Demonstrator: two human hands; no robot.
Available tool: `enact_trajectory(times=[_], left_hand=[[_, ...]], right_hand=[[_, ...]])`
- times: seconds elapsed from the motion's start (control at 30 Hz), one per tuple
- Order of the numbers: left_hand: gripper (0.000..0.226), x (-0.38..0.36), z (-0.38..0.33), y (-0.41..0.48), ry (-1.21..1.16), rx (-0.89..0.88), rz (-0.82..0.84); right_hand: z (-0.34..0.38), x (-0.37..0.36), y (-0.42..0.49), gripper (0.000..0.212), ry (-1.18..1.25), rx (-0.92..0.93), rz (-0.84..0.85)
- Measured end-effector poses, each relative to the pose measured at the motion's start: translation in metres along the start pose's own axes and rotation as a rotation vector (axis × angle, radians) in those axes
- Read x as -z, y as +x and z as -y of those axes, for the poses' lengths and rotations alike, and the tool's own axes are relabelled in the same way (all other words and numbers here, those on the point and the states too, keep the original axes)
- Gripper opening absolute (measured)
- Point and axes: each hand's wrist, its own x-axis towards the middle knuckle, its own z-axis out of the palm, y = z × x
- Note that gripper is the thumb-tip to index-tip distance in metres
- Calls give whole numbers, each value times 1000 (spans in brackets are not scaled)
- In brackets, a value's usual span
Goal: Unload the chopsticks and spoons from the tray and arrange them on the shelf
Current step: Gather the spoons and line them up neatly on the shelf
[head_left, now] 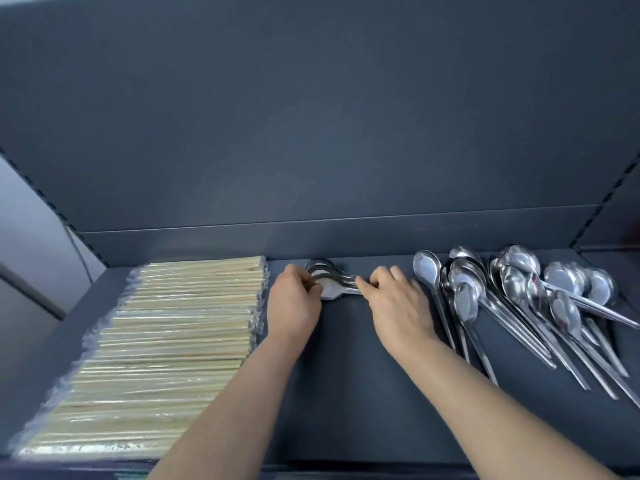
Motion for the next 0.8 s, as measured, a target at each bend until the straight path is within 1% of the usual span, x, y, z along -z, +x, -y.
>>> enact_trajectory(times=[0.03, 0.07, 0.13, 0.17, 0.27, 0.37, 0.43, 0.53, 0.67, 0.8], left_hand=[[16, 0, 0, 1, -8, 7, -13], [18, 0, 0, 2, -2, 20, -21], [23, 2, -1, 4, 43, 31, -41], [25, 3, -1, 5, 62, 24, -51], [21, 5, -6, 2, 121, -47, -54], [15, 3, -17, -6, 189, -142, -47], [13, -2, -28, -10, 182, -190, -35], [11, -16, -49, -17, 159, -239, 79], [10, -46, -81, -35, 98, -307, 277], [27, -79, -113, -52, 78, -300, 341]], right_hand=[[1, -1, 3, 54, -19, -9, -36], [2, -1, 6, 51, -26, -19, -32], [2, -5, 9, 47, 27, -19, 22], [1, -6, 9, 45, 46, -18, 20], [0, -6, 7, 36, 10, -38, -9], [-7, -4, 0, 39, -4, -32, -37], [-16, 2, -7, 40, -6, -18, -99], [-38, 11, -24, 41, -24, -43, -158], [-82, 25, -54, 41, -28, -180, -225], [-124, 34, -78, 43, -43, -315, -203]])
